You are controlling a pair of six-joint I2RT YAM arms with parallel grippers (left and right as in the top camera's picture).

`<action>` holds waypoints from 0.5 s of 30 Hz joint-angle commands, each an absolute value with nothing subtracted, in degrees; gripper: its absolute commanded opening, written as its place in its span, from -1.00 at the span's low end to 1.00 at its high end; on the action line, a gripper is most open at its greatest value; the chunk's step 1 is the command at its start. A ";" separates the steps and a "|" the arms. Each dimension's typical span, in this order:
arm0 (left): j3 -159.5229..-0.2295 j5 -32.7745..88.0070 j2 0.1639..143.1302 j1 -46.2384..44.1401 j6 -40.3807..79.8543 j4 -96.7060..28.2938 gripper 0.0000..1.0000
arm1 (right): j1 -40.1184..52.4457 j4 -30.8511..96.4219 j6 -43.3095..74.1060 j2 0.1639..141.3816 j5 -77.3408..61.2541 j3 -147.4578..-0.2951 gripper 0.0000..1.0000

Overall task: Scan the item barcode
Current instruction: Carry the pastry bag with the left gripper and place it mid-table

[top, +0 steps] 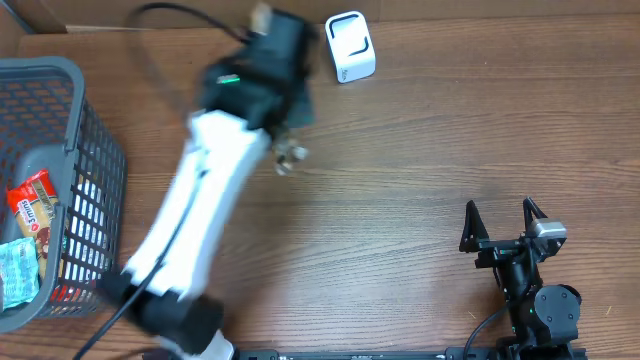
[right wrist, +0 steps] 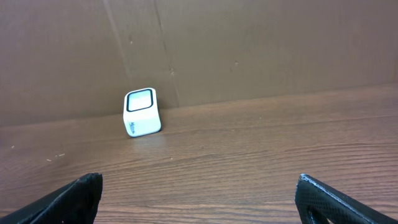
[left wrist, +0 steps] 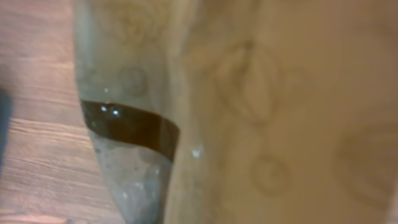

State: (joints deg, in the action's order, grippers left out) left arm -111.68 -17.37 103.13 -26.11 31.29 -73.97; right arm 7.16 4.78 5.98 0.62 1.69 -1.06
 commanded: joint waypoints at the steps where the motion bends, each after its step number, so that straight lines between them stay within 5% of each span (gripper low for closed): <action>1: -111.48 -23.27 108.90 -30.09 38.57 -74.28 -0.92 | 7.40 4.64 5.91 0.16 1.39 -0.45 1.00; 15: -111.48 -4.16 126.98 -36.07 43.70 -65.30 -0.92 | 7.40 4.64 5.91 0.16 1.39 -0.45 1.00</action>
State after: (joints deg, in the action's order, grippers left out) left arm -111.24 -7.92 125.32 -35.38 42.15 -64.84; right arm 7.18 4.80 5.96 0.62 1.69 -1.06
